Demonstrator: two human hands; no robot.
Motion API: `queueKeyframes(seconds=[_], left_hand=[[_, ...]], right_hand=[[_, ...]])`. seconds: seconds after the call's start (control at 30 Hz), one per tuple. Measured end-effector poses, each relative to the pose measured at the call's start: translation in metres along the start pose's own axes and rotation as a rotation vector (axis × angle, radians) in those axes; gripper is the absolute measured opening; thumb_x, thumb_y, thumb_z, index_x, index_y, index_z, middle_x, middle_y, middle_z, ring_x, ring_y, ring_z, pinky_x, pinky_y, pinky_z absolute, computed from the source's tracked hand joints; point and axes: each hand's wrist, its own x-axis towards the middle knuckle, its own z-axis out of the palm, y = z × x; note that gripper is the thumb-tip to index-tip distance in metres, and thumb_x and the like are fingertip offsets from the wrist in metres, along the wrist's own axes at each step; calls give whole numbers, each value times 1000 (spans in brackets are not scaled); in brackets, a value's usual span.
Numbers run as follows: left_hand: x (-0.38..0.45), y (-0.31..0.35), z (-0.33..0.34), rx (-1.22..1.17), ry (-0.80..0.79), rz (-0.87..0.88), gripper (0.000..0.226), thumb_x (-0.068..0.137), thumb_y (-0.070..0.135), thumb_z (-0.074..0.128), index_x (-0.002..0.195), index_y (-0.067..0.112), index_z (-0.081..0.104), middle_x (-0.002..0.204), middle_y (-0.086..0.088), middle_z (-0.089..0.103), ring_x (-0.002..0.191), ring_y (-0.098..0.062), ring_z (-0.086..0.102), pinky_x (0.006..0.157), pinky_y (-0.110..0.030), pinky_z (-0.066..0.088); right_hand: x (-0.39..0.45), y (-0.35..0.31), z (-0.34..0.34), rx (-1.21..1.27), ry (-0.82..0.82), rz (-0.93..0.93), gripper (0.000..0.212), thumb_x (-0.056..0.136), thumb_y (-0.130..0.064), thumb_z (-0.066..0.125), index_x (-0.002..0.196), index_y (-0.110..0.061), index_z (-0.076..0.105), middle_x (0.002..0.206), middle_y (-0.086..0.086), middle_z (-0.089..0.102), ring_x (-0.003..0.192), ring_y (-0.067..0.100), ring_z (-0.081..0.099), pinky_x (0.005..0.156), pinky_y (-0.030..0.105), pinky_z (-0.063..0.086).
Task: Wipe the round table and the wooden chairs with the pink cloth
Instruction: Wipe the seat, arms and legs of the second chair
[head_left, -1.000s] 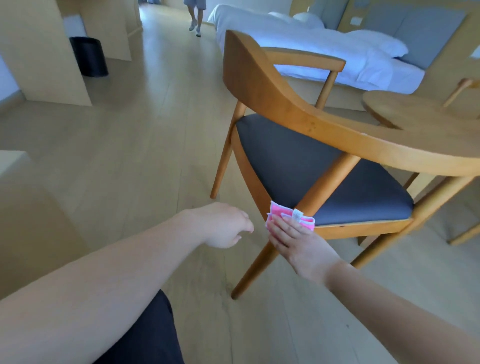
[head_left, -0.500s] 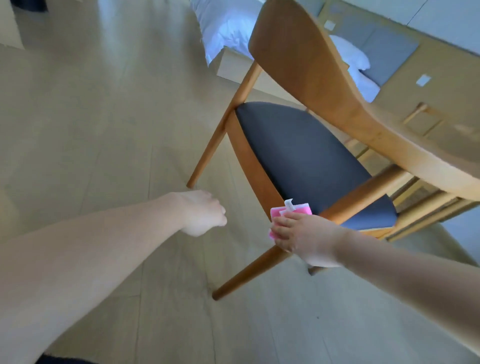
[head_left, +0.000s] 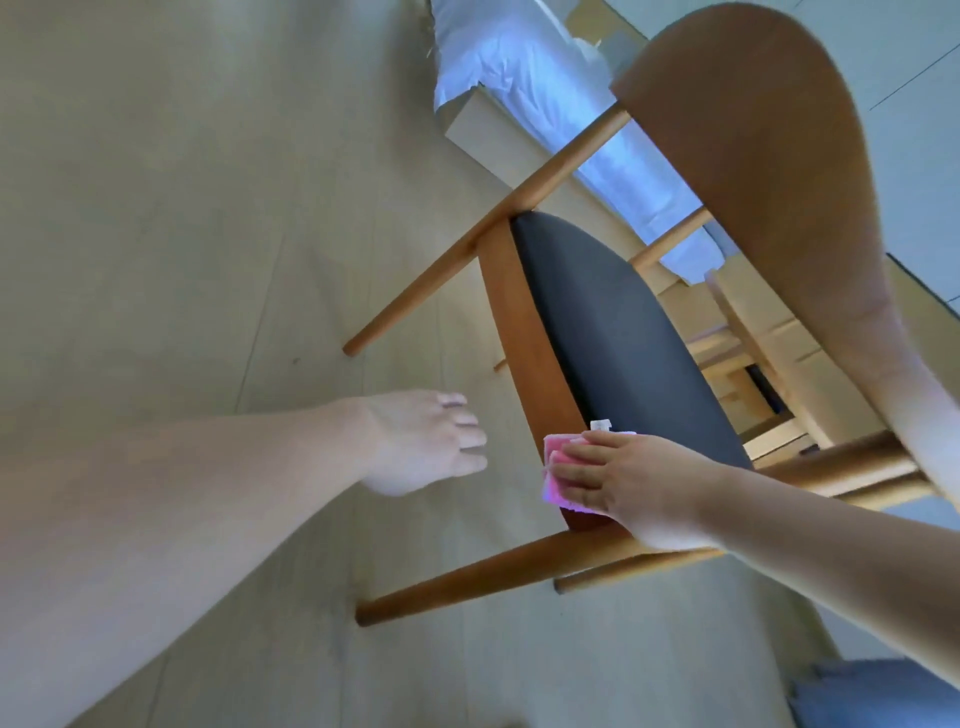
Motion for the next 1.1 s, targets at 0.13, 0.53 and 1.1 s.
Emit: queueKeyframes(seconds=[0.13,0.53,1.1], left_hand=[[-6,-7,15,-36,-59,-24,69,90,-3,49,150,19,22,157,-9,20,145,-24,15,116,-38,5],[-22,-33,36,-130,-50,-73,63,93,3,47,149,20,23,154,-7,25,141,-24,22,117,-38,12],[-58,-54,81,-210,35,-239,50,94,21,44,141,23,27,144,-1,34,132,-22,32,114,-35,18]], right_hand=[[8,4,-3,16,29,50,64,99,-18,38,152,-23,2,160,0,-3,146,21,-12,110,36,-18],[74,33,-24,-108,66,130,56,99,-20,35,152,-13,16,159,8,12,147,26,5,111,38,-12],[204,186,-101,11,158,474,22,90,2,37,99,-15,48,111,5,54,112,28,46,94,50,43]])
